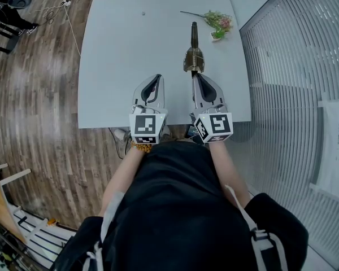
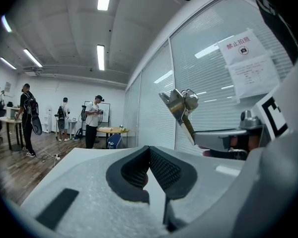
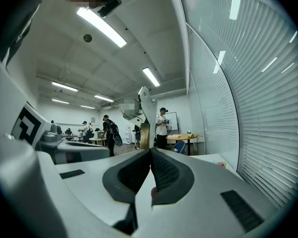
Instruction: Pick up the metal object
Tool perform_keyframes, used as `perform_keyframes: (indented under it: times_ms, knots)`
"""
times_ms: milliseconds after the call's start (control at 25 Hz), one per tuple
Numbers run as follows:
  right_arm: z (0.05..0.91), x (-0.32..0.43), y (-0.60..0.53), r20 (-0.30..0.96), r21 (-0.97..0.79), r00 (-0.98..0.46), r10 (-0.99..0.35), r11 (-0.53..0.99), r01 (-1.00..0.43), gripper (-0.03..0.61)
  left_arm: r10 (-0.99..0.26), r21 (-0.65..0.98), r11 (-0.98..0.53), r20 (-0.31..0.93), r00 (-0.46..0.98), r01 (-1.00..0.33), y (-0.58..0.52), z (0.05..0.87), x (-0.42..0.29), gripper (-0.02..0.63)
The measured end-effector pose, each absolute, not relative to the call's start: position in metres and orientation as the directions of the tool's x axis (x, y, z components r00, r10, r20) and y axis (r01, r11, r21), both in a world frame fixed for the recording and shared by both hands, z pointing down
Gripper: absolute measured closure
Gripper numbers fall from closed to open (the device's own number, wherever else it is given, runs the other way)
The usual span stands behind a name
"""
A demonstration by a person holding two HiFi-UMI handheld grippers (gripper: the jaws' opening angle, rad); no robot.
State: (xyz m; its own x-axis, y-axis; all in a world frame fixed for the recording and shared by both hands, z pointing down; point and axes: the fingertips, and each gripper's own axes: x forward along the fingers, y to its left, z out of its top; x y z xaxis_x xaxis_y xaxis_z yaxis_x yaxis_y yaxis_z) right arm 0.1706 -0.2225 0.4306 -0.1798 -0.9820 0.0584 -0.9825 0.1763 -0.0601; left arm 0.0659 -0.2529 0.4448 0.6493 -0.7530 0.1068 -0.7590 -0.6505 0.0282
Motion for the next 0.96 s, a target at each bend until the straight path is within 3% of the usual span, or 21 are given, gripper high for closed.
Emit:
perform_keyframes:
  times_ms: [960]
  knots:
    - [0.455,0.177,-0.219,0.126,-0.062,-0.189,-0.974,0.182,-0.981,0.575,-0.744,0.033,-0.658,0.126,0.656,-0.753,-0.251,0.454,0.071,0.607]
